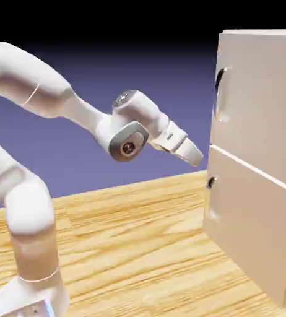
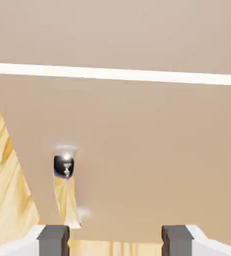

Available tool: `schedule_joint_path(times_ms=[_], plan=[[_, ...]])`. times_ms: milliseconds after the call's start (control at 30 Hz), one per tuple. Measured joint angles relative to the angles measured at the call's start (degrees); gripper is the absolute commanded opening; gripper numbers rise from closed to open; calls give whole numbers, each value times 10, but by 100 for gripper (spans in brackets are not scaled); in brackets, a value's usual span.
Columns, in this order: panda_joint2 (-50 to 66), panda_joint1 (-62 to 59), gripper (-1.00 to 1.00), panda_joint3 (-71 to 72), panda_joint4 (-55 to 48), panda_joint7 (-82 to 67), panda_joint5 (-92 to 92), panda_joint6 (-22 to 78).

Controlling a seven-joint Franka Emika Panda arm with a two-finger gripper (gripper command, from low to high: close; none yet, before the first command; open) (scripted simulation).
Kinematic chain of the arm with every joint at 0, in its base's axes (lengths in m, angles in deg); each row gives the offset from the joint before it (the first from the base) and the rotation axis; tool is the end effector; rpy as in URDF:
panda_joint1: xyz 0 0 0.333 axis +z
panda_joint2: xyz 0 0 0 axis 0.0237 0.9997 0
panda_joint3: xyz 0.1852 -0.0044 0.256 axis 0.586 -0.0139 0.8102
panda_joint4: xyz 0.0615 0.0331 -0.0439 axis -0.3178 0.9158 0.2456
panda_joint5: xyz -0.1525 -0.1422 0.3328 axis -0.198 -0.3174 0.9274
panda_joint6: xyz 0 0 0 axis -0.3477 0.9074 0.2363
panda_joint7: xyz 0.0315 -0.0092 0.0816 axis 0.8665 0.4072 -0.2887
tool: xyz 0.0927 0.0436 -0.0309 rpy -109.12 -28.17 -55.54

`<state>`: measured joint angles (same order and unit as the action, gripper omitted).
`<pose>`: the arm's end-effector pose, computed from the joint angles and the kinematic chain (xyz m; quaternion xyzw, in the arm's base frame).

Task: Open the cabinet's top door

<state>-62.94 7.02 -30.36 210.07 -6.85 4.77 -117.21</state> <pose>0.4036 -0.0078 0.4241 -0.8660 0.3660 -0.3009 0.1598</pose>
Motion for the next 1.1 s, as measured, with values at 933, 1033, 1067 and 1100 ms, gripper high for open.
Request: schedule_joint_path(times_ms=[933, 1033, 1067, 1100], plan=[[582, 516, 0, -580, -121, -325, 688, 151], [644, 571, 0, -642, -134, -360, 761, 167], [665, 590, 0, -663, -138, -371, 786, 172], [685, 608, 0, -683, -142, -383, 811, 178]])
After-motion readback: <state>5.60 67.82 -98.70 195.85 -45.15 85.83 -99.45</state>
